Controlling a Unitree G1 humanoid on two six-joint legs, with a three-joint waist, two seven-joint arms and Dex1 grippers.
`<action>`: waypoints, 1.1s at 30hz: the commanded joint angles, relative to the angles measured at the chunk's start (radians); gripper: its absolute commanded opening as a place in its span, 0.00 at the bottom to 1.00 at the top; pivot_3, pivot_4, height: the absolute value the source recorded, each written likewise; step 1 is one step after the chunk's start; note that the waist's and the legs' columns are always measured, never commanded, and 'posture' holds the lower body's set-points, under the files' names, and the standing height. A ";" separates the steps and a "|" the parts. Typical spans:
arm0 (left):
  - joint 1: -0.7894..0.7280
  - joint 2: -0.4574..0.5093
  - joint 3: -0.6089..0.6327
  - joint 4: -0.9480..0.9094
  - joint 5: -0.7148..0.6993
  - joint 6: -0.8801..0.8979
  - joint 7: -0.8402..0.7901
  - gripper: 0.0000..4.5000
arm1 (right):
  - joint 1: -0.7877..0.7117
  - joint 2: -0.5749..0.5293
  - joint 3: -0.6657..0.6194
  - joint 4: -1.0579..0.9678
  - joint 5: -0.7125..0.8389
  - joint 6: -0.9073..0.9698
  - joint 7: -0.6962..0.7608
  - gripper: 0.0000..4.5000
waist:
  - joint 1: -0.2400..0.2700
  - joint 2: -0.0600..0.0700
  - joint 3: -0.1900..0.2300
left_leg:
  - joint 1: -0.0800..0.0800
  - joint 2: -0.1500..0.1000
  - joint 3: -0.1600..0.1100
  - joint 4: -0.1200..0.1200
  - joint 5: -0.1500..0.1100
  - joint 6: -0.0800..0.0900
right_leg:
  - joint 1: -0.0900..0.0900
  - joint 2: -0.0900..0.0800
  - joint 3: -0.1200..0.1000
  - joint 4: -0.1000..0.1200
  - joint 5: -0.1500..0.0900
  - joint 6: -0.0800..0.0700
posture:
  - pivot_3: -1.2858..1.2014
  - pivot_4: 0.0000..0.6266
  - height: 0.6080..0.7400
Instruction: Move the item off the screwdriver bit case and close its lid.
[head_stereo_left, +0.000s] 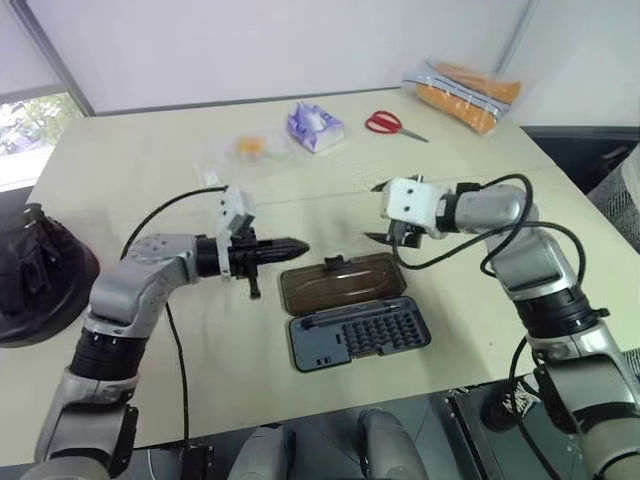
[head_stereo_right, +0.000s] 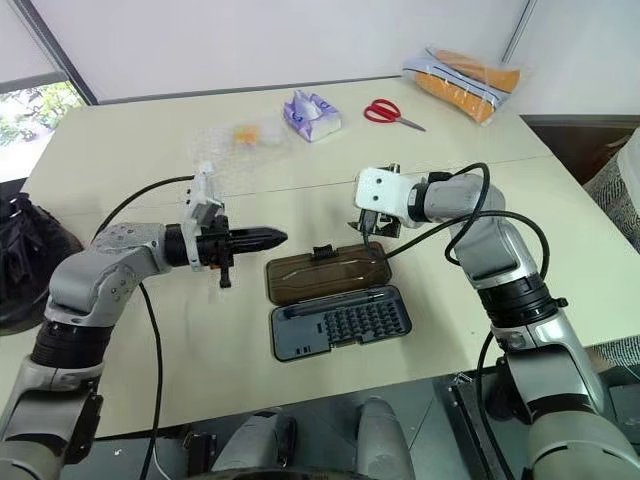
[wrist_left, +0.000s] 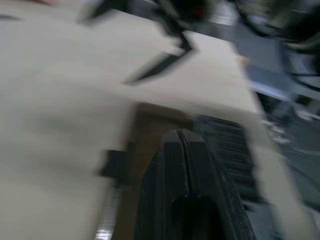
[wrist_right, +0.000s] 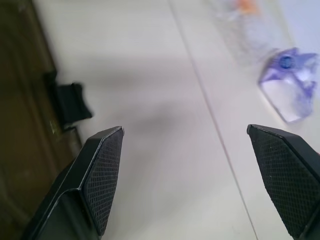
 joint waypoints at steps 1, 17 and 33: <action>-0.011 0.037 -0.041 -0.041 -0.039 0.022 -0.108 0.01 | -0.009 0.017 -0.028 -0.028 0.023 0.016 -0.040 0.91 | -0.001 0.000 0.000 | 0.000 0.000 0.000 0.000 0.000 0.000 | 0.000 0.000 0.000 0.000 0.000 0.000 | 0.52 0.24 1.00; 0.112 0.002 -0.271 0.070 0.213 -0.231 -0.174 0.01 | 0.010 0.056 -0.013 0.041 0.098 0.072 -0.064 0.91 | 0.000 0.001 0.000 | 0.000 0.000 0.000 0.000 0.000 0.001 | 0.000 0.000 0.000 0.000 0.000 0.000 | 0.52 0.24 1.00; 0.171 -0.073 -0.295 0.190 0.325 -0.355 -0.104 0.01 | -0.265 0.039 0.172 0.493 0.056 -0.305 0.293 0.91 | 0.002 0.001 0.000 | 0.003 0.000 0.002 0.001 -0.001 0.001 | 0.003 0.001 0.000 0.000 0.000 0.000 | 0.52 0.24 1.00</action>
